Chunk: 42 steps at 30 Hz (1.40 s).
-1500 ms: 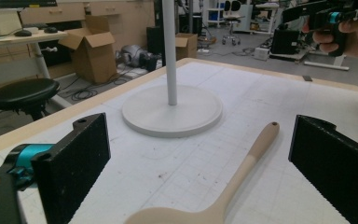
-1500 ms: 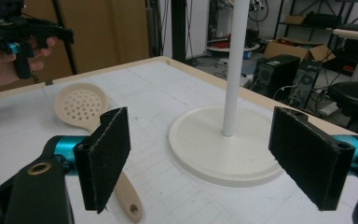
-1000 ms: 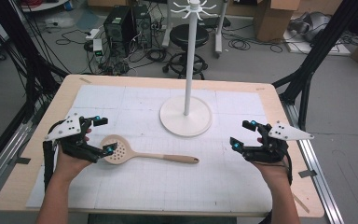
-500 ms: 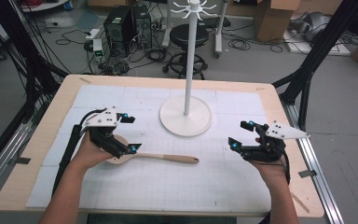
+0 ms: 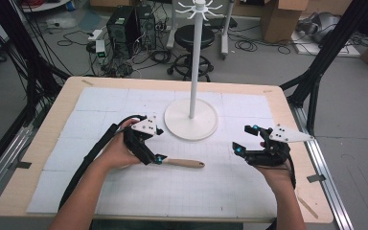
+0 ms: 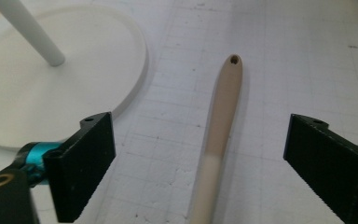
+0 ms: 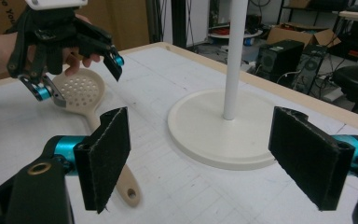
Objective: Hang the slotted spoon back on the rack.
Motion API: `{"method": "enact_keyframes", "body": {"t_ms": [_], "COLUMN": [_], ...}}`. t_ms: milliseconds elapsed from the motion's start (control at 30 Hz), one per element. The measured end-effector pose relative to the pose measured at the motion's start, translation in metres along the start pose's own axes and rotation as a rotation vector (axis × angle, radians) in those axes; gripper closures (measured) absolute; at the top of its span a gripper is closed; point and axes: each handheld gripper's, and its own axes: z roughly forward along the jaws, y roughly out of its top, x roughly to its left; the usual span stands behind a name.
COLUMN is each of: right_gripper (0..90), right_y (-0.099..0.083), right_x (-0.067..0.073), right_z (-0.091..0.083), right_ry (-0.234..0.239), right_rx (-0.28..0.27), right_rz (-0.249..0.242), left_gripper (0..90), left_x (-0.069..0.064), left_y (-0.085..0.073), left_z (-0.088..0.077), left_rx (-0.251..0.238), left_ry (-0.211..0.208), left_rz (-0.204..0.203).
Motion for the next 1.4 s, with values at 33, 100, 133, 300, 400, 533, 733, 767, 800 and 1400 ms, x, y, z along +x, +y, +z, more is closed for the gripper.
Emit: {"method": "enact_keyframes", "body": {"t_ms": [33, 100, 133, 300, 400, 533, 733, 767, 800, 1400], "right_gripper": [20.0, 20.0, 19.9, 20.0, 20.0, 20.0, 20.0, 20.0, 20.0, 19.9], "right_y": [0.0, 0.0, 0.0, 0.0, 0.0, 0.0, 0.0, 0.0, 0.0, 0.0], "right_x": [0.0, 0.0, 0.0, -0.001, 0.0, 0.0, 0.0, 0.0, -0.001, 0.002], "right_z": [0.0, 0.0, -0.001, -0.001, 0.0, 0.0, 0.0, 0.0, 0.0, 0.001], "right_ry": [0.0, 0.002, 0.0, 0.001, 0.002, 0.003, 0.005, 0.004, 0.003, -0.01], "right_rx": [0.0, 0.0, -0.003, -0.005, -0.004, -0.007, -0.006, -0.006, -0.007, -0.006], "right_rz": [0.0, 0.001, -0.003, 0.0, 0.0, -0.003, 0.003, 0.003, 0.001, -0.003], "left_gripper": [12.3, 16.4, 18.9, 24.9, 27.1, 31.4, 36.1, 37.0, 38.4, 70.9], "left_x": [0.0, 0.0, 0.0, -0.003, -0.004, -0.003, -0.001, -0.001, -0.002, -0.005], "left_y": [0.0, 0.001, 0.002, 0.007, 0.008, 0.004, -0.001, -0.001, -0.002, -0.004], "left_z": [0.002, 0.007, 0.009, 0.022, 0.031, 0.041, 0.051, 0.052, 0.053, 0.06], "left_rx": [0.014, 0.044, 0.067, 0.147, 0.182, 0.233, 0.276, 0.282, 0.291, 0.326], "left_ry": [-0.002, 0.009, 0.021, 0.004, -0.018, -0.042, -0.059, -0.062, -0.068, -0.134], "left_rz": [0.01, 0.015, 0.023, 0.057, 0.072, 0.073, 0.055, 0.057, 0.062, 0.08]}}
